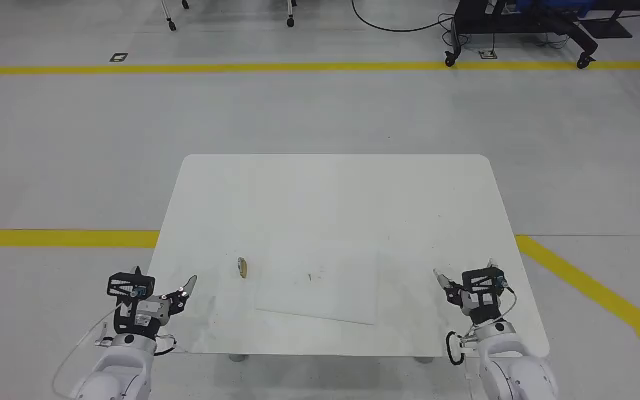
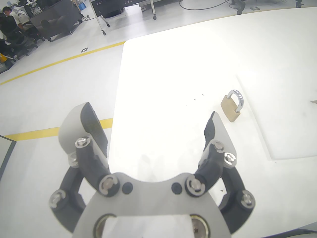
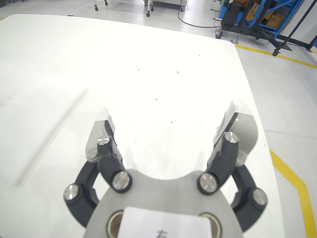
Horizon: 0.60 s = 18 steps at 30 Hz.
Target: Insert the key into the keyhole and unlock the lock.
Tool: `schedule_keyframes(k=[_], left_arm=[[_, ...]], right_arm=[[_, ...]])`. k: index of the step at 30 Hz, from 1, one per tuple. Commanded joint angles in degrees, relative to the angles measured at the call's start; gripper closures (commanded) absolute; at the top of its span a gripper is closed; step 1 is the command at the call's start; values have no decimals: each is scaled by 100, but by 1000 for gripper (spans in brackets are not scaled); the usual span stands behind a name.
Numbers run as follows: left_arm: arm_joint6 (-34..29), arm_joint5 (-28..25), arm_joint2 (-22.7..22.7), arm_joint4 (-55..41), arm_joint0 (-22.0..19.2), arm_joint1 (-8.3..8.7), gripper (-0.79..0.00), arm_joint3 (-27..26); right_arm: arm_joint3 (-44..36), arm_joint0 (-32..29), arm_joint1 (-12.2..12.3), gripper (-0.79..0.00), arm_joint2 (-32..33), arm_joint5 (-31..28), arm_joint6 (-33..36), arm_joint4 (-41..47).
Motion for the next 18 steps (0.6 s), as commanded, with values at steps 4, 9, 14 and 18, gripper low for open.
schedule_keyframes(k=[4, 9, 14, 18], left_arm=[[0, 0, 0, 0, 0, 0, -785, 0], [0, 0, 0, 0, 0, 0, -785, 0], [0, 0, 0, 0, 0, 0, -785, 0], [0, 0, 0, 0, 0, 0, -785, 0]], right_arm=[[-276, 614, -9, -785, -602, -654, 147, -594], [-55, 1683, -77, -785, -1489, -1336, 574, -951], [246, 2369, -196, -785, -2284, -1492, 867, -1098], [246, 2369, -196, -785, -2284, -1492, 867, -1098]])
